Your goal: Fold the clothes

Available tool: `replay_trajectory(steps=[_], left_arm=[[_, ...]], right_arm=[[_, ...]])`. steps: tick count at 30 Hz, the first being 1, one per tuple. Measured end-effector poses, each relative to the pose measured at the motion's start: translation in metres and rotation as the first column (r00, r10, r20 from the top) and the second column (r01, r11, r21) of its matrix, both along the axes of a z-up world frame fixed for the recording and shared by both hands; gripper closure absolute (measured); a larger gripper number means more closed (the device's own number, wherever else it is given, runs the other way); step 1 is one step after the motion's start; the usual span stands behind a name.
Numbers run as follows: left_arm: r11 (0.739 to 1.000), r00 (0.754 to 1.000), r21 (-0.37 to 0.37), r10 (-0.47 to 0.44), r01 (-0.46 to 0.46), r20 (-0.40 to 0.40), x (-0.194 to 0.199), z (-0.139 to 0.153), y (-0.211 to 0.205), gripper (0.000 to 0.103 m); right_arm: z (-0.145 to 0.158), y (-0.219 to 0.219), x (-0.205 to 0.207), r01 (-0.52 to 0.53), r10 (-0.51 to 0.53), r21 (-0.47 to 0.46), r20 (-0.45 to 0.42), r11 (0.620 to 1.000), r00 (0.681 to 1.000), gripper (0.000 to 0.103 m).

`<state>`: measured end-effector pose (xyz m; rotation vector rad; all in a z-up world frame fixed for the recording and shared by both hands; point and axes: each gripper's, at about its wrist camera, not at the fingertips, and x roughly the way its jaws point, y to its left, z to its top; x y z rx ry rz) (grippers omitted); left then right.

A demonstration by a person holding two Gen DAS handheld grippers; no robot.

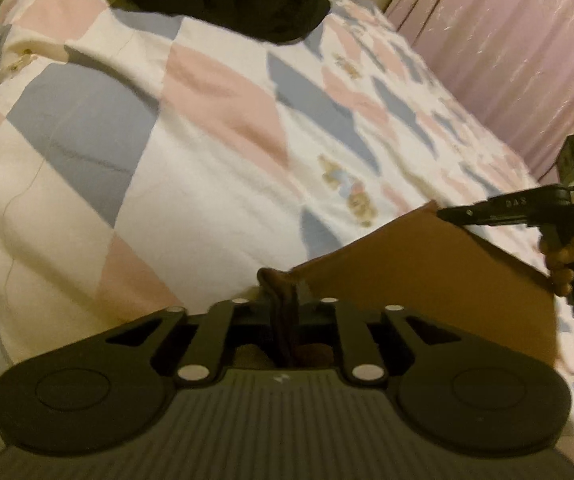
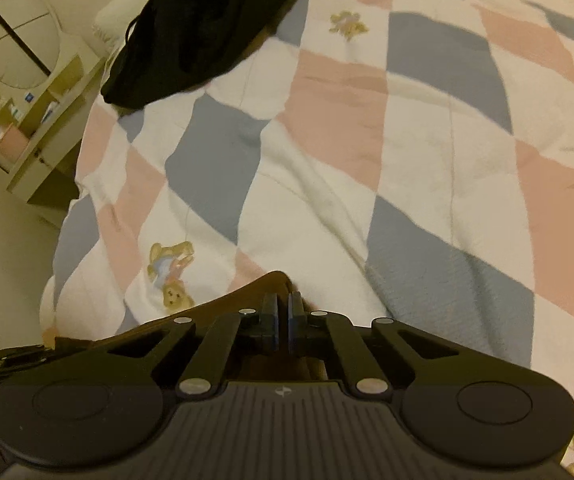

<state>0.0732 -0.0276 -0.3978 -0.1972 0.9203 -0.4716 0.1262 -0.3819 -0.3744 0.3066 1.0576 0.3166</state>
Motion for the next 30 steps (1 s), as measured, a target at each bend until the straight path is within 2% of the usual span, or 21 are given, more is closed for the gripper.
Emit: replay_trajectory(steps=[2, 3, 4, 6, 8, 11, 13, 15, 16, 18, 19, 22, 25, 27, 30], left_arm=[[0.999, 1.000, 0.052, 0.002, -0.003, 0.021, 0.002, 0.010, 0.000, 0.085], [0.996, 0.999, 0.092, 0.009, -0.013, 0.041, 0.002, 0.017, 0.000, 0.084], [0.990, 0.998, 0.138, 0.025, -0.033, 0.060, 0.001, 0.024, 0.002, 0.088], [0.973, 0.993, 0.214, 0.069, -0.088, 0.091, -0.005, 0.040, 0.009, 0.090], [0.977, 0.993, 0.193, 0.074, -0.091, 0.090, -0.019, 0.058, 0.014, 0.092], [0.994, 0.993, 0.103, -0.052, 0.041, 0.108, -0.063, 0.089, -0.008, 0.093], [0.983, 0.980, 0.117, -0.157, 0.142, 0.127, -0.095, 0.088, -0.037, 0.087], [0.960, 0.956, 0.152, -0.257, 0.235, 0.140, -0.126, 0.081, -0.067, 0.085], [0.953, 0.955, 0.173, -0.271, 0.248, 0.122, -0.134, 0.072, -0.075, 0.085], [0.953, 0.973, 0.219, -0.226, 0.209, 0.054, -0.138, 0.044, -0.077, 0.088], [0.956, 0.980, 0.233, -0.193, 0.178, 0.043, -0.138, 0.038, -0.072, 0.093], [0.952, 0.990, 0.288, -0.123, 0.100, 0.063, -0.140, 0.047, -0.060, 0.098], [0.938, 0.987, 0.336, -0.126, 0.086, 0.101, -0.156, 0.067, -0.057, 0.096], [0.945, 0.985, 0.309, -0.142, 0.104, 0.103, -0.169, 0.075, -0.065, 0.096], [0.928, 0.982, 0.345, -0.177, 0.142, 0.072, -0.184, 0.066, -0.097, 0.090]], right_arm=[[-0.006, 0.006, -0.002, -0.005, 0.005, -0.057, -0.008, 0.998, 1.000, 0.099], [-0.007, 0.008, -0.001, 0.005, -0.006, -0.082, -0.009, 0.997, 1.000, 0.093], [-0.007, 0.010, 0.000, 0.015, -0.016, -0.107, -0.009, 0.994, 1.000, 0.079], [0.004, 0.008, -0.005, 0.067, -0.062, -0.140, 0.035, 0.988, 0.997, 0.062], [0.027, -0.002, -0.022, 0.137, -0.118, -0.146, 0.128, 0.980, 0.985, 0.065], [0.060, -0.018, -0.060, 0.174, -0.137, -0.137, 0.242, 0.975, 0.961, 0.064], [0.073, -0.017, -0.095, 0.114, -0.072, -0.131, 0.290, 0.985, 0.954, 0.065], [0.074, -0.005, -0.126, -0.009, 0.048, -0.129, 0.301, 0.992, 0.953, 0.065], [0.069, 0.003, -0.140, -0.077, 0.116, -0.143, 0.288, 0.987, 0.951, 0.069], [0.051, 0.021, -0.157, -0.169, 0.225, -0.235, 0.235, 0.957, 0.946, 0.073], [0.039, 0.022, -0.160, -0.168, 0.232, -0.282, 0.210, 0.944, 0.950, 0.073], [0.013, 0.003, -0.160, -0.071, 0.133, -0.329, 0.168, 0.942, 0.977, 0.073], [0.019, -0.018, -0.162, 0.045, 0.008, -0.290, 0.178, 0.956, 0.984, 0.070], [0.036, -0.015, -0.174, 0.051, 0.014, -0.275, 0.228, 0.960, 0.973, 0.070], [0.047, 0.009, -0.198, -0.034, 0.106, -0.254, 0.276, 0.967, 0.955, 0.071]])
